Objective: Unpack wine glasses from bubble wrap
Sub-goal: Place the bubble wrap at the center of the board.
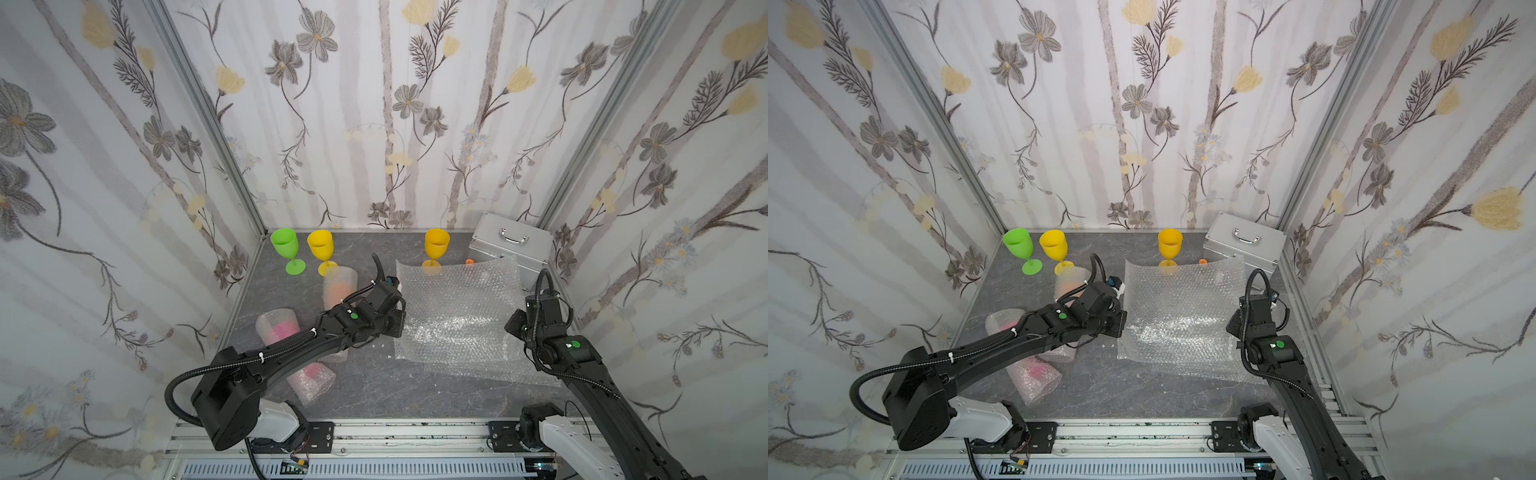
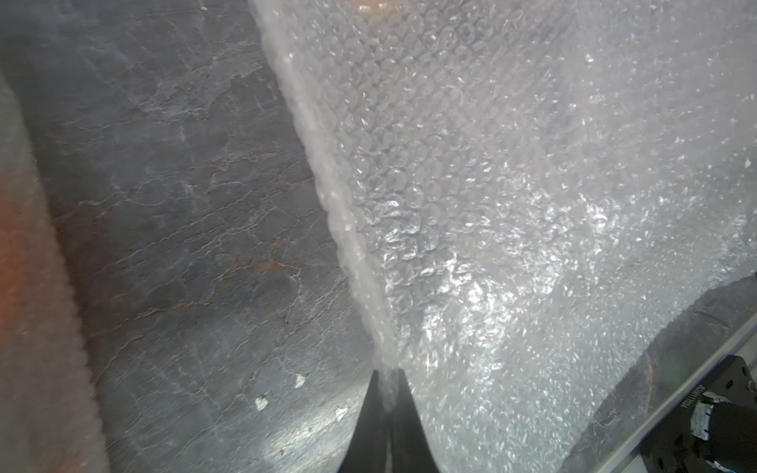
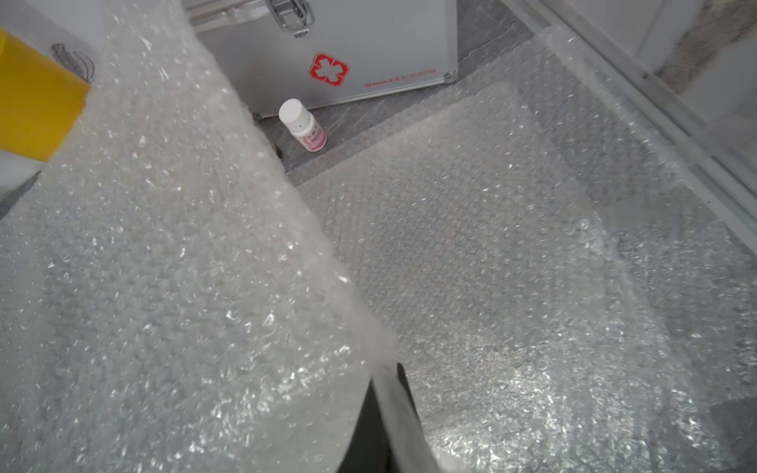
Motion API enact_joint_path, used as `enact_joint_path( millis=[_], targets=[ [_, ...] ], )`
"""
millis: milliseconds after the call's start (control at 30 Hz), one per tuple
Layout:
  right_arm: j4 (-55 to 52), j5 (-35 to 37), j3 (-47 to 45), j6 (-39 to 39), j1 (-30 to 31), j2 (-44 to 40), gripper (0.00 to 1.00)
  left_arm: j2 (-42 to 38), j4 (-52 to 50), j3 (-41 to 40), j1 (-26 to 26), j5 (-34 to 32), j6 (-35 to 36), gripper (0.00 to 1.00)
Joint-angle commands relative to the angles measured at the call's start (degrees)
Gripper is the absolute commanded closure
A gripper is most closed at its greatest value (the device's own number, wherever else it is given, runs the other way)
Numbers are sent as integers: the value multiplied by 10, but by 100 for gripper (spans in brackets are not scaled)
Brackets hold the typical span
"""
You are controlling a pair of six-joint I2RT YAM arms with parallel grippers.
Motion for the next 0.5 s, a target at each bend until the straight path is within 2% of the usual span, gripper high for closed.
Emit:
enact_joint_path(
  millis=[0, 200, 467],
  targets=[
    [-6, 37, 16, -29, -20, 8, 100, 37, 37, 31, -15, 10, -2, 99],
    [-2, 11, -13, -15, -57, 12, 100, 117, 55, 82, -26, 31, 2, 99],
    [35, 33, -37, 15, -117, 48, 98, 220, 78, 145, -38, 72, -3, 100]
  ],
)
